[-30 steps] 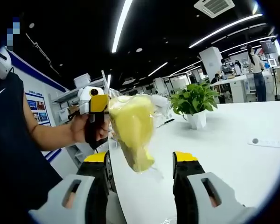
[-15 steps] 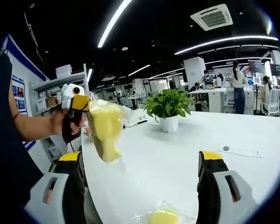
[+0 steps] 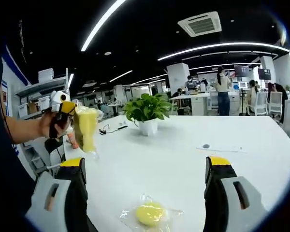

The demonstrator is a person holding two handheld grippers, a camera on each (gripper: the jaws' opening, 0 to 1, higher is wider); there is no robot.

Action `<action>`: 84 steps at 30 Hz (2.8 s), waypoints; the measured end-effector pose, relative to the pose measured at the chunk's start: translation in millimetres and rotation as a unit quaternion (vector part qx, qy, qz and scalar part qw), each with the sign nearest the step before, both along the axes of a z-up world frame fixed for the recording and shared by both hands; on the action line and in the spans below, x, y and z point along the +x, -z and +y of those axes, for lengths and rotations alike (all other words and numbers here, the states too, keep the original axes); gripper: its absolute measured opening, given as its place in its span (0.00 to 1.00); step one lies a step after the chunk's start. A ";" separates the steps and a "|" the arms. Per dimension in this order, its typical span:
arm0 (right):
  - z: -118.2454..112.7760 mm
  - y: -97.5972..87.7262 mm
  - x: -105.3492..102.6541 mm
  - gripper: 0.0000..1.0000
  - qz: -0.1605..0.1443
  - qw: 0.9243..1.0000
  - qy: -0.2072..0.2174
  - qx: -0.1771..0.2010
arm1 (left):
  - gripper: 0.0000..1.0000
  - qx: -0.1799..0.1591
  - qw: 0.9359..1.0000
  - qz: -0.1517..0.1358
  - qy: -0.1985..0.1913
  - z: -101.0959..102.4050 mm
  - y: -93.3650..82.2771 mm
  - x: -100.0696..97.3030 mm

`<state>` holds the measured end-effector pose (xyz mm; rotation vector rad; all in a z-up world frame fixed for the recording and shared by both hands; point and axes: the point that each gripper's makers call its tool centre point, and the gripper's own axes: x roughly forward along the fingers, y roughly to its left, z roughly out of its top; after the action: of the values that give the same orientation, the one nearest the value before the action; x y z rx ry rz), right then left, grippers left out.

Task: Compare the silicone blocks by pressing each to a similar depth, holding the contact briefly, and releasing to observe deformation and rebound differences across the visible hardness samples.

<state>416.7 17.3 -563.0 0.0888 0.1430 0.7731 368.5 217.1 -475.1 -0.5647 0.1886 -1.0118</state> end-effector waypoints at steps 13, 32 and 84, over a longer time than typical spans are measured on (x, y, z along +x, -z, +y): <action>-41.0 42.2 -11.0 0.96 0.027 0.997 0.044 -0.048 | 0.00 -0.019 1.000 0.020 -0.005 14.1 1.9 0.0; -74.2 85.4 -49.1 0.96 0.068 0.990 0.050 -0.116 | 0.00 -0.017 0.997 0.076 -0.024 26.2 53.1 -0.9; -44.0 105.9 -68.1 0.96 0.078 0.991 -0.002 -0.113 | 0.00 -0.026 0.986 0.163 -0.024 13.1 110.2 17.1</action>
<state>348.6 -26.6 -668.9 -0.0660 0.3789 0.7486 385.6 230.2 -585.3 -0.7792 0.4377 -0.8754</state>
